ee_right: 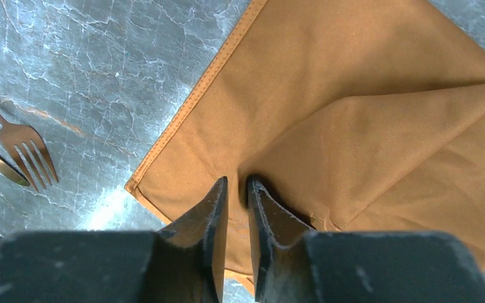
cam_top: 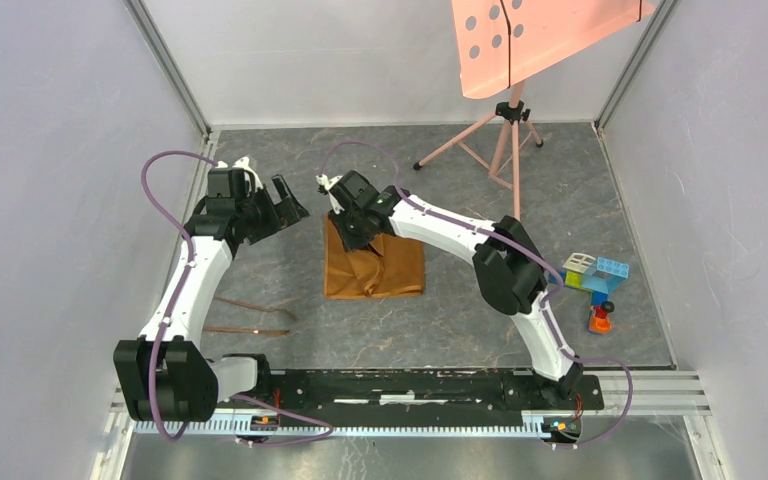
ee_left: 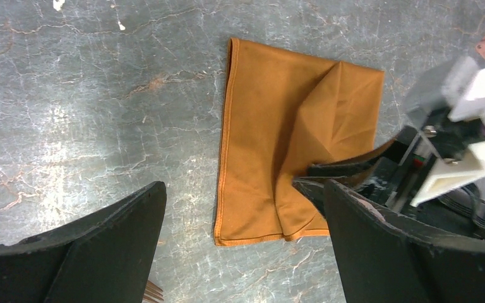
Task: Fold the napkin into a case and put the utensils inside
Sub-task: Fold the rectangle-folded napkin at the center of the board.
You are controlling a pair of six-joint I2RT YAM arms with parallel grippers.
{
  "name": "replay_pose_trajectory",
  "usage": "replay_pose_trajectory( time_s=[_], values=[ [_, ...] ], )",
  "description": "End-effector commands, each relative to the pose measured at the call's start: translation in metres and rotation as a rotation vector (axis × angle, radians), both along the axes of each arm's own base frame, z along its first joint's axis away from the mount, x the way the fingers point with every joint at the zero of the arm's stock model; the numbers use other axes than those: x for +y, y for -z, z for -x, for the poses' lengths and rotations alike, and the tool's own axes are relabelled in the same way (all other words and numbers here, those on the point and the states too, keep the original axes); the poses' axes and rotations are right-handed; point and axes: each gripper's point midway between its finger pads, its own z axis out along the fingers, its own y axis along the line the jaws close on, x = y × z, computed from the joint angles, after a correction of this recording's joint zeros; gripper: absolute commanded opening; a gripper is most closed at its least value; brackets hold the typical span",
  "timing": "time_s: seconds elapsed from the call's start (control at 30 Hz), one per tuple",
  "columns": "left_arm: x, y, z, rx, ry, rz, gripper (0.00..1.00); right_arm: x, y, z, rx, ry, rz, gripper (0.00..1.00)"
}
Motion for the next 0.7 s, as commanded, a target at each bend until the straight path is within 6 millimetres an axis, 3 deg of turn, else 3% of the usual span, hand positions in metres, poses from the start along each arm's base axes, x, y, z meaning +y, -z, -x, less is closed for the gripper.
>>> replay_pose_trajectory(
  time_s=[0.0,0.17,0.23,0.33,0.47,0.67],
  values=[
    [-0.003,-0.007,-0.005,-0.035,0.003,0.032,1.00,0.024,-0.007,-0.007,0.012,-0.033,-0.093,0.32],
    [-0.002,-0.004,-0.004,-0.033,0.006,0.022,1.00,0.028,-0.043,0.003,0.019,-0.082,-0.207,0.60],
    [-0.003,-0.004,-0.004,-0.032,0.008,0.025,1.00,0.016,-0.058,0.007,-0.010,-0.095,-0.213,0.68],
    [-0.005,-0.006,-0.005,-0.039,0.016,0.034,1.00,-0.019,-0.064,0.006,-0.042,-0.049,-0.234,0.78],
    [-0.006,-0.005,-0.004,-0.044,0.025,0.042,1.00,-0.054,-0.054,-0.004,-0.008,0.032,-0.365,0.83],
    [-0.008,-0.005,-0.004,-0.051,0.032,0.044,1.00,-0.061,-0.025,-0.007,0.082,0.065,-0.493,0.88]
  ],
)
